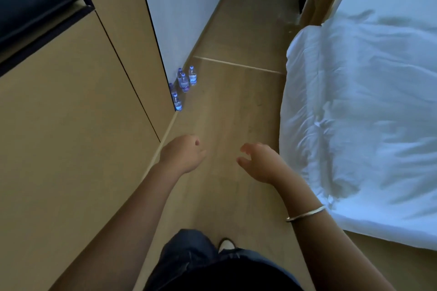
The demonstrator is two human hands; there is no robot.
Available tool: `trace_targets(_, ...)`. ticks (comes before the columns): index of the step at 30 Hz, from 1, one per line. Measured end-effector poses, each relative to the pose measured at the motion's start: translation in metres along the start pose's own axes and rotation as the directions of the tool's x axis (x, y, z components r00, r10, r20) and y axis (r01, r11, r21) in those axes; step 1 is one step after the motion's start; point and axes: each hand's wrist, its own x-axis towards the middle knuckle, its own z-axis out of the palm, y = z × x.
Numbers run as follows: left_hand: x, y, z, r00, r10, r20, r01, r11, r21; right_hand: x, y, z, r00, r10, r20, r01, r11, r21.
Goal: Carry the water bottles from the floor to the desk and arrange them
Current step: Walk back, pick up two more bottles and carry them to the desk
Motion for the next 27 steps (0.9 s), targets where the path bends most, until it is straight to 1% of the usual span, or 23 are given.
trace_targets(6,0.086,0.013,-0.013,1.0,-0.024,0.007,0.025,0.999,-0.039,0.088,0.019,-0.032,0.997,-0.001,0.081,0.002,1.0,-0.015)
trace_targets(11,0.182,0.02,-0.037,1.0,-0.02,0.009,0.021,0.998,-0.062,0.178,0.019,-0.068,0.997,-0.007,0.079,0.009,1.0,-0.023)
trace_targets(15,0.27,0.026,-0.07,1.0,-0.02,-0.011,0.019,0.997,-0.069,0.257,0.007,-0.107,0.998,-0.001,0.062,0.004,0.999,-0.045)
trace_targets(18,0.33,0.03,-0.093,0.999,-0.032,-0.006,0.032,0.997,-0.064,0.313,-0.004,-0.133,0.997,0.004,0.081,0.002,0.997,-0.076)
trace_targets(22,0.388,0.027,-0.108,0.998,-0.041,0.036,0.044,0.997,-0.066,0.371,-0.015,-0.154,0.994,0.019,0.11,-0.014,0.999,-0.047)
trace_targets(27,0.447,0.017,-0.113,0.989,-0.1,0.113,0.112,0.988,-0.111,0.434,-0.02,-0.164,0.984,0.023,0.177,-0.028,0.999,0.027)
